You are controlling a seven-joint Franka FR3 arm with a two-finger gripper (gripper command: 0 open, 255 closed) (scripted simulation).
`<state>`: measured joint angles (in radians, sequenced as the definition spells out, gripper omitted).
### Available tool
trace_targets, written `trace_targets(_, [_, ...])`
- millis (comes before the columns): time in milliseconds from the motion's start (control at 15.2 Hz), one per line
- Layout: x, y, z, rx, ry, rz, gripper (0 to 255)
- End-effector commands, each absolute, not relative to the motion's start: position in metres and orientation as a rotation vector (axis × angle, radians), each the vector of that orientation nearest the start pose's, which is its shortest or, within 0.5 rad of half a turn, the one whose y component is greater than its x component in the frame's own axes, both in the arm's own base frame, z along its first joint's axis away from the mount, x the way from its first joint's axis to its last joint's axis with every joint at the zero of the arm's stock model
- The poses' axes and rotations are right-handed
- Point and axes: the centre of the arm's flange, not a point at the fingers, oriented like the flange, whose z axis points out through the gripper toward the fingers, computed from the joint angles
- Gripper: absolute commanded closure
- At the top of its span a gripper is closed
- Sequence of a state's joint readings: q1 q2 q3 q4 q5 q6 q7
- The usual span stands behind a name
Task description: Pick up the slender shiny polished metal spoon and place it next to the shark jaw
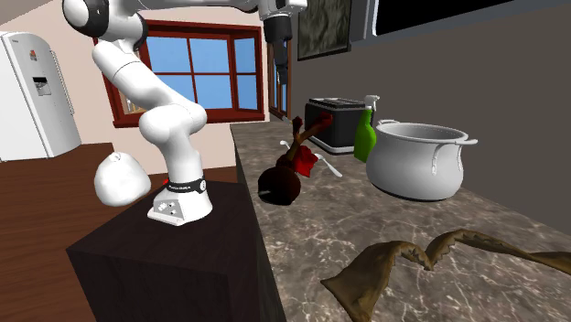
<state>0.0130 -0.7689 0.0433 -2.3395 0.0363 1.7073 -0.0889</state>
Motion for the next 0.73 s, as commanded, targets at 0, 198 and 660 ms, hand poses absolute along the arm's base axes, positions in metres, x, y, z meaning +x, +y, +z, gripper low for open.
trace_targets(0, [0.325, 0.026, 0.606, -3.124, -0.207, -0.214, 0])
trace_targets(198, [0.341, 0.046, 0.576, -3.12, -0.265, -0.219, 0])
trace_targets(660, [0.377, 0.095, 0.508, -3.107, -0.399, -0.23, 0])
